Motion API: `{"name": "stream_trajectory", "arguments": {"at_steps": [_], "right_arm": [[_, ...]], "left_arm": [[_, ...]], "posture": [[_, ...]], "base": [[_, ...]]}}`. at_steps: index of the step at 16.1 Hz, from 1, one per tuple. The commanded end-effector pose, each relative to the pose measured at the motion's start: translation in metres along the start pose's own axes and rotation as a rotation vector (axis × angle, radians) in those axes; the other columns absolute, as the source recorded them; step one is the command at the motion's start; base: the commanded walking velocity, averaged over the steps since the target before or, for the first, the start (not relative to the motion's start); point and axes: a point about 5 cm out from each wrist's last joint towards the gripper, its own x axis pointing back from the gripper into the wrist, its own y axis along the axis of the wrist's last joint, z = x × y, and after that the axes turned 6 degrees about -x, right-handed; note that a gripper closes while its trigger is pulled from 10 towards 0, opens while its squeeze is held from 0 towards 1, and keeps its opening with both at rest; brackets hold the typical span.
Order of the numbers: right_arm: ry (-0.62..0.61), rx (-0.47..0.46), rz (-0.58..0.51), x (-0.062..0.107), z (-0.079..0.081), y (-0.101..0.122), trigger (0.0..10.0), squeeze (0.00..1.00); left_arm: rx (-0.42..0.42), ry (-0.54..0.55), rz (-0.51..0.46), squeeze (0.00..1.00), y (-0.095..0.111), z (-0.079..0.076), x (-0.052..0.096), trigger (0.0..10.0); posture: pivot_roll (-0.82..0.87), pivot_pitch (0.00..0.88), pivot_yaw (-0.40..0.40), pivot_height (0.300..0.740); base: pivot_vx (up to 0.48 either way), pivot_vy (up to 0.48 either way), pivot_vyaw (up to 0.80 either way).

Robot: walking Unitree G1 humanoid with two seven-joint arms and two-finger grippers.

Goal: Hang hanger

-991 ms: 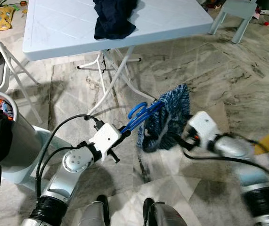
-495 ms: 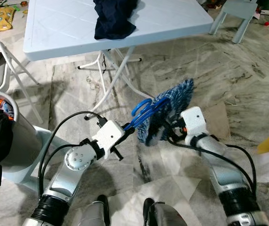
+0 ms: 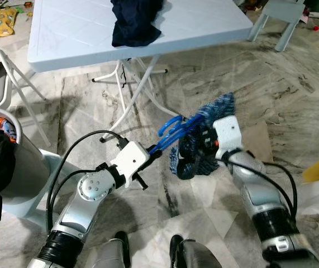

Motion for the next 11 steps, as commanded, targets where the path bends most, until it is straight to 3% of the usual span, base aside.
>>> {"name": "stream_trajectory", "arguments": {"at_steps": [1,11], "right_arm": [[-0.014,-0.006,0.013,-0.0001,-0.0017,-0.0052,0.0,0.0],[-0.042,0.004,-0.032,-0.0065,-0.0098,-0.0032,0.0,0.0]], "left_arm": [[-0.004,-0.025,-0.017,0.0,0.0035,-0.0046,0.0011,0.0],[-0.013,-0.029,-0.013,0.0,0.0038,-0.0035,0.0026,0.0]], "posture": [[-0.04,0.243,-0.029,0.74],[-0.03,0.236,-0.035,0.74]], "base": [[0.0,0.0,0.0],[0.0,0.0,0.0]]}}
